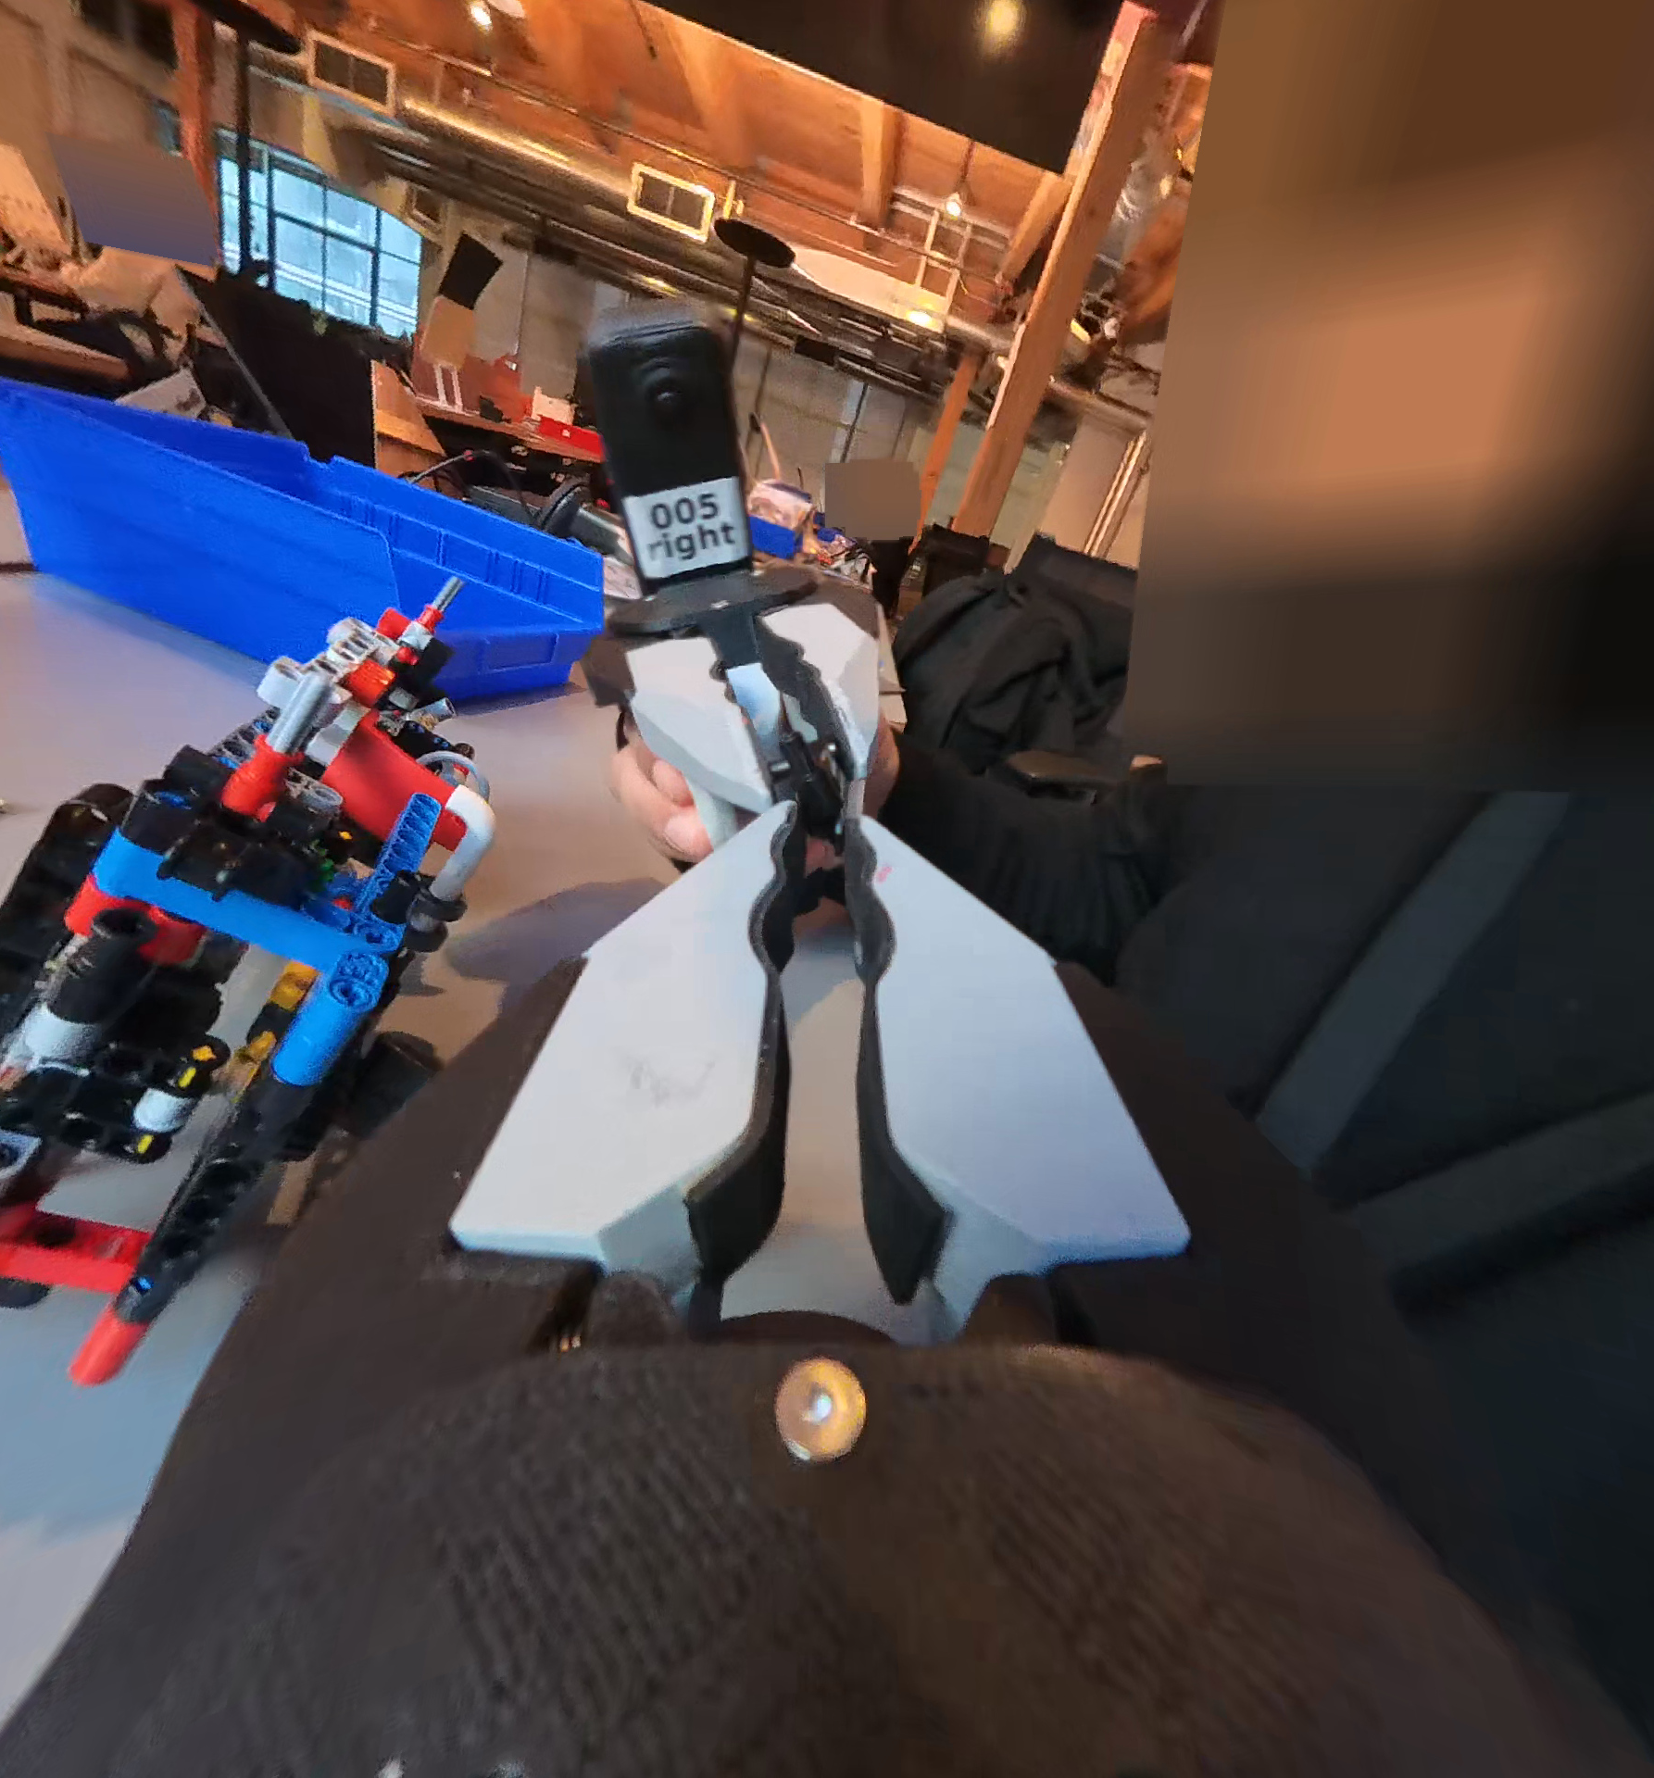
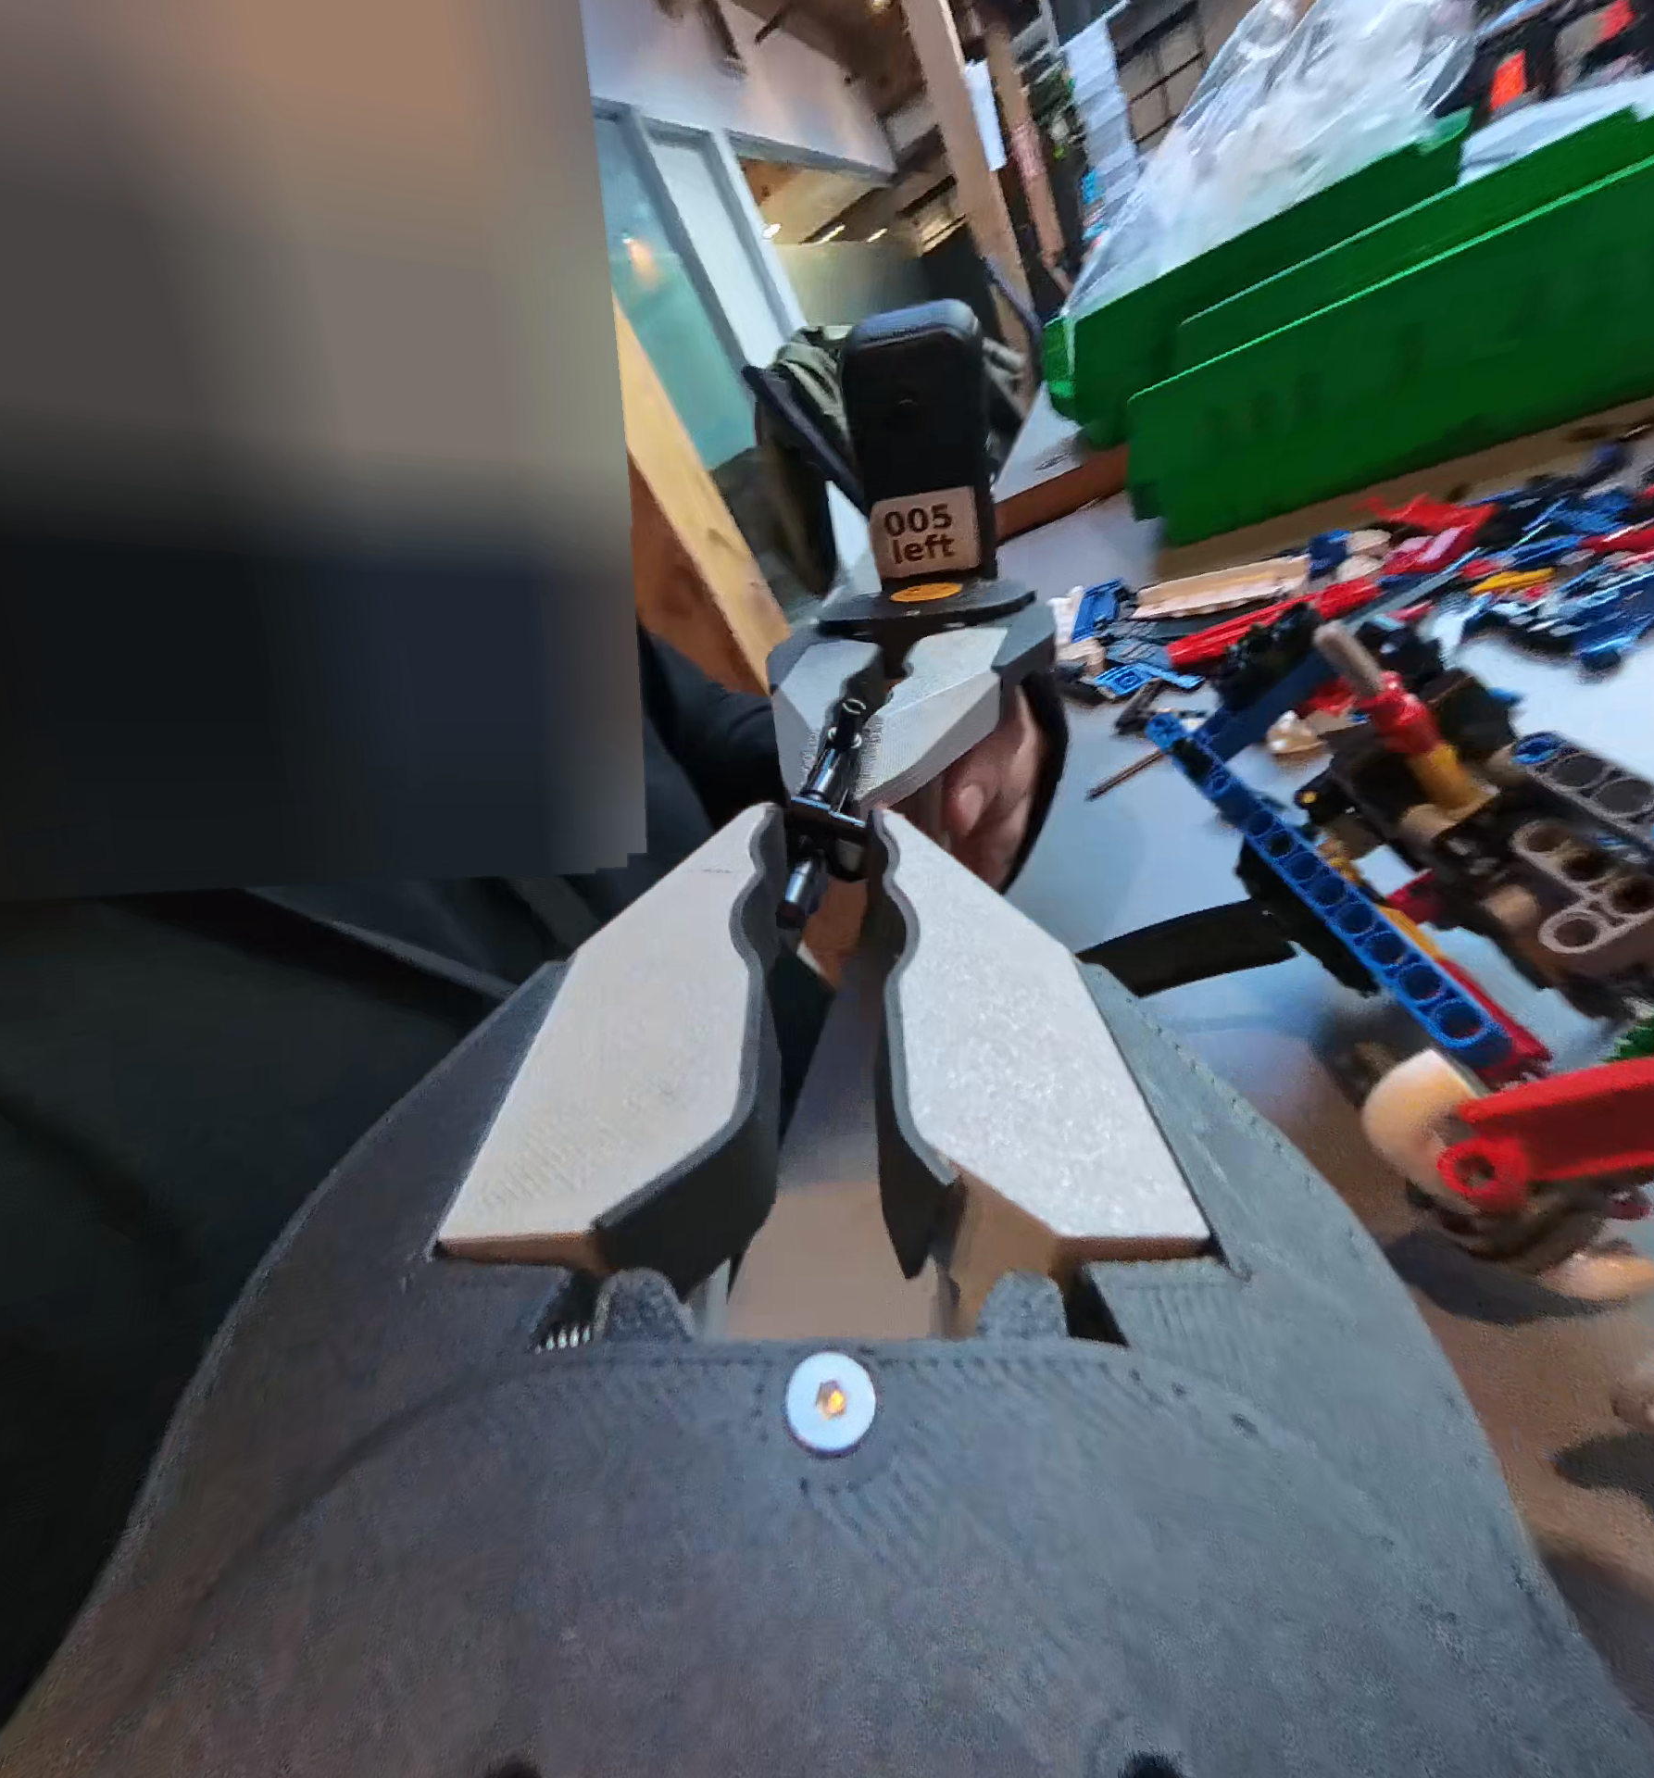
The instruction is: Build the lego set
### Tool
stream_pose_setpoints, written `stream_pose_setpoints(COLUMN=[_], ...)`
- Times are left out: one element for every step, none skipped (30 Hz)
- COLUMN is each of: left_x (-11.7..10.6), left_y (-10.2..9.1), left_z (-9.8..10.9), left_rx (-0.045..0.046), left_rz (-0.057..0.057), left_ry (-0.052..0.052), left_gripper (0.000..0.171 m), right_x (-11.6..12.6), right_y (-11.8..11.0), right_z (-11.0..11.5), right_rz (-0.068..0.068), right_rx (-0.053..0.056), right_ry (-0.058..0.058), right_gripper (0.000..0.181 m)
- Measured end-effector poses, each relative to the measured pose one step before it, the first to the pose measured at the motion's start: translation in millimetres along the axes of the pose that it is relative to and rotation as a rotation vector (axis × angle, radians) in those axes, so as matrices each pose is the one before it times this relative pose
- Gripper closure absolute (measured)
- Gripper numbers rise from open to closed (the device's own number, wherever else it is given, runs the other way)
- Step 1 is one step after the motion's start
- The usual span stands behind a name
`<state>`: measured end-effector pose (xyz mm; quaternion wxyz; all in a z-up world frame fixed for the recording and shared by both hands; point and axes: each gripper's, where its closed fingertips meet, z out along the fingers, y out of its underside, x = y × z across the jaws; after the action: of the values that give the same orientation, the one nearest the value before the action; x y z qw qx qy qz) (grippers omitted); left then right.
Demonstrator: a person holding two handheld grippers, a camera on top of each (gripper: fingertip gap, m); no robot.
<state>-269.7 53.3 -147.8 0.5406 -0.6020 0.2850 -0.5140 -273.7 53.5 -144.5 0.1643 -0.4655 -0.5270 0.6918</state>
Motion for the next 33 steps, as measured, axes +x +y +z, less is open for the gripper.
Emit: stream_pose_setpoints(left_x=[1.37, 2.18, 1.07, -1.33, -2.36, -2.58, -3.68, -3.82, -4.02, -3.27, -1.74, -1.63, -1.47, -1.57, -1.57, -1.49, -0.52, 0.59, -0.1, -1.53, -1.6, -1.96, -1.83, -0.71, 0.18, 0.39, 0.85, 0.83, 1.4, 1.64, 2.39, 3.48, 4.89], left_y=[0.63, 0.32, -0.5, -1.24, -0.82, -0.64, -0.83, -0.37, 0.0, 0.14, 0.26, 0.07, -0.03, 0.66, 1.62, 1.98, 1.63, 1.71, 1.39, 1.9, 2.94, 3.52, 2.66, 1.03, 0.89, 0.95, 0.86, 0.98, 0.92, 1.43, 2.34, 1.24, 0.22], left_z=[-1.44, -1.17, -1.16, -0.94, -1.19, -0.59, -0.5, -0.15, -0.33, -0.01, -0.2, -0.32, -0.17, 0.11, 0.24, 0.57, 0.64, 0.74, 0.88, 0.86, 0.93, 0.84, 0.8, 0.5, 0.5, 0.48, 0.47, 0.18, 0.09, 0.01, 0.33, 0.34, 0.31], left_rx=[-0.00629, -0.00502, -0.0011, 0.00179, -0.00103, 0.00132, 0.00653, 0.0048, 0.00438, 0.00266, 0.00116, 0.00292, 0.00272, -0.00233, -0.0082, -0.01104, -0.00978, -0.01174, -0.01279, -0.0175, -0.02457, -0.02782, -0.02234, -0.01005, -0.00957, -0.00959, -0.00757, -0.00712, -0.00533, -0.00899, -0.01392, -0.00608, -0.00309], left_rz=[0.0175, 0.0197, 0.0204, 0.0092, -0.0044, -0.0082, -0.0108, -0.0155, -0.0171, -0.0157, -0.0137, -0.0093, -0.0067, -0.0062, -0.0043, -0.0028, 0.0026, 0.0064, 0.0082, 0.0086, 0.0041, -0.0059, -0.0128, -0.0159, -0.0194, -0.0139, -0.002, 0.0054, 0.0073, 0.0059, 0.0165, 0.0265, 0.0333], left_ry=[0.0123, 0.0128, 0.0048, -0.0068, -0.0099, -0.009, -0.0172, -0.0174, -0.0135, -0.0102, -0.0044, -0.0036, -0.0028, -0.0038, -0.0044, -0.0058, -0.0032, 0.0004, -0.0072, -0.0171, -0.0155, -0.0168, -0.0148, -0.0077, -0.0005, 0.0005, 0.0031, 0.0006, 0.0027, 0.0032, 0.0027, 0.0021, 0.0063], left_gripper=[0.166, 0.166, 0.166, 0.167, 0.167, 0.167, 0.167, 0.167, 0.167, 0.167, 0.167, 0.166, 0.166, 0.166, 0.166, 0.166, 0.166, 0.166, 0.166, 0.166, 0.167, 0.167, 0.167, 0.167, 0.167, 0.167, 0.167, 0.167, 0.167, 0.167, 0.167, 0.167, 0.167], right_x=[-0.89, -1.14, -0.26, 1.06, 1.3, 1.03, 1.29, 1.98, 1.69, 1.42, 2.1, 3.3, 3.32, 2.22, 0.58, 0.27, 0.58, 0.86, 0.79, 0.67, -0.23, -2.6, -5.01, -3.94, -0.69, 1.16, 1.22, -0.3, -2.12, -2.09, -1.81, -2.31, -3.25], right_y=[1.03, 0.55, -0.63, -1.49, -1.74, -1.84, -2.09, -2.2, -2.68, -3.12, -2.47, -0.79, 0.68, 1.12, 0.91, 1.14, 2.1, 2.4, 1.35, -0.84, -3.21, -3.28, -1.34, 1.39, 3.27, 4.33, 3.99, 2.57, 2.04, 1.77, 0.69, 0.2, 0.43], right_z=[1.19, 1.2, 0.73, -0.04, -0.87, -1.52, -2.1, -2.68, -3.1, -3.12, -2.74, -1.83, -0.84, 0.21, 1.18, 1.91, 2.52, 2.55, 2.33, 1.86, 1.47, 1.73, 2.64, 3.39, 3.73, 3.77, 3.28, 2.72, 1.83, 1.19, 0.3, 0.37, 1.01], right_rz=[0.0395, 0.0441, 0.039, 0.0272, 0.0055, -0.018, -0.0303, -0.0364, -0.0448, -0.0484, -0.0385, -0.0212, -0.0046, 0.0065, 0.0087, 0.0072, 0.0024, -0.0054, -0.0157, -0.0339, -0.0615, -0.0879, -0.1017, -0.0955, -0.0744, -0.0437, -0.0126, 0.0055, 0.0119, 0.0147, 0.0168, 0.024, 0.0391], right_rx=[-0.0041, -0.0013, 0.0071, 0.013, 0.0114, 0.0082, 0.0047, 0.0002, 0.0004, 0.0044, 0.003, -0.0065, -0.014, -0.0137, -0.0091, -0.0086, -0.0156, -0.0203, -0.0178, -0.0078, 0.0004, -0.005, -0.0214, -0.0407, -0.0514, -0.05, -0.0374, -0.017, -0.0056, -0.0009, 0.0068, 0.0114, 0.0121], right_ry=[-0.0319, -0.035, -0.026, -0.0106, 0.0038, 0.0157, 0.0284, 0.0405, 0.0431, 0.0406, 0.0402, 0.0388, 0.0296, 0.0163, 0.0032, -0.0006, 0.0012, 0.0038, 0.0089, 0.0197, 0.0304, 0.029, 0.0207, 0.0237, 0.0322, 0.0272, 0.0119, -0.0072, -0.0238, -0.0239, -0.0199, -0.0247, -0.0346], right_gripper=[0.168, 0.168, 0.168, 0.168, 0.168, 0.167, 0.163, 0.159, 0.157, 0.157, 0.156, 0.156, 0.155, 0.154, 0.153, 0.153, 0.153, 0.152, 0.152, 0.153, 0.156, 0.159, 0.163, 0.17, 0.17, 0.169, 0.167, 0.164, 0.167, 0.17, 0.177, 0.181, 0.181])
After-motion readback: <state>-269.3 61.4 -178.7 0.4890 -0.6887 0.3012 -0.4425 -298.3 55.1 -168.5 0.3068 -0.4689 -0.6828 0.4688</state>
